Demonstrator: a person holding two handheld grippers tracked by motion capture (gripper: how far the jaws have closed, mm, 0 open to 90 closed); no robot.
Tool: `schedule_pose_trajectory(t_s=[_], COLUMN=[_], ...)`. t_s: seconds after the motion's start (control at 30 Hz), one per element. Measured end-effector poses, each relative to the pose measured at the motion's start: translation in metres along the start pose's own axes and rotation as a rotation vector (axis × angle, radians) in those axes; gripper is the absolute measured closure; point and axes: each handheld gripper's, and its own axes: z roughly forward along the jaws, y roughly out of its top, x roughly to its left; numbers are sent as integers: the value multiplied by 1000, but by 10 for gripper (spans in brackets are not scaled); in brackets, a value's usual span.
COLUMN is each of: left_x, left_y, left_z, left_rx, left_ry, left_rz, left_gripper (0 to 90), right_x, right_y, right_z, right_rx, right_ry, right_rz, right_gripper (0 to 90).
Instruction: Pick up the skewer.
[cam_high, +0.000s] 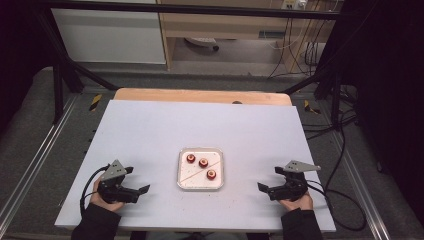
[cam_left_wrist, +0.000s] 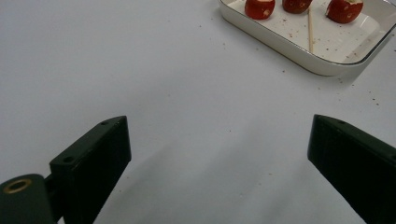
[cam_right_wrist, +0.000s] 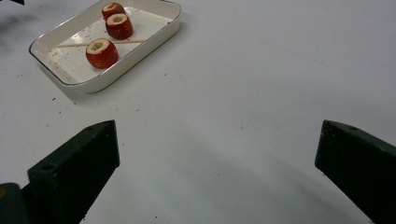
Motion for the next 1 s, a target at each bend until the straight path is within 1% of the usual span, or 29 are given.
schedule_pose_trajectory(t_s=[0.23,0.33,0.67,1.0], left_x=[-1,-4,-8,-16], left_y=[1,3,6,13], left_z=[-1,1,5,11], left_rx=[-1,4,9,17], left_ry=[1,-4,-4,-21], left_rz=[-1,8,10,24], left_gripper=[60,61,63,65], right_x=[0,0,1,1], right_y=[0,0,1,1], right_z=[0,0,0,1], right_rx=[-7,-2,-5,-2], right_ry=[-1,1,-1,-3], right_rz=[-5,-1,-5,-6], right_gripper=[6,6,6,6])
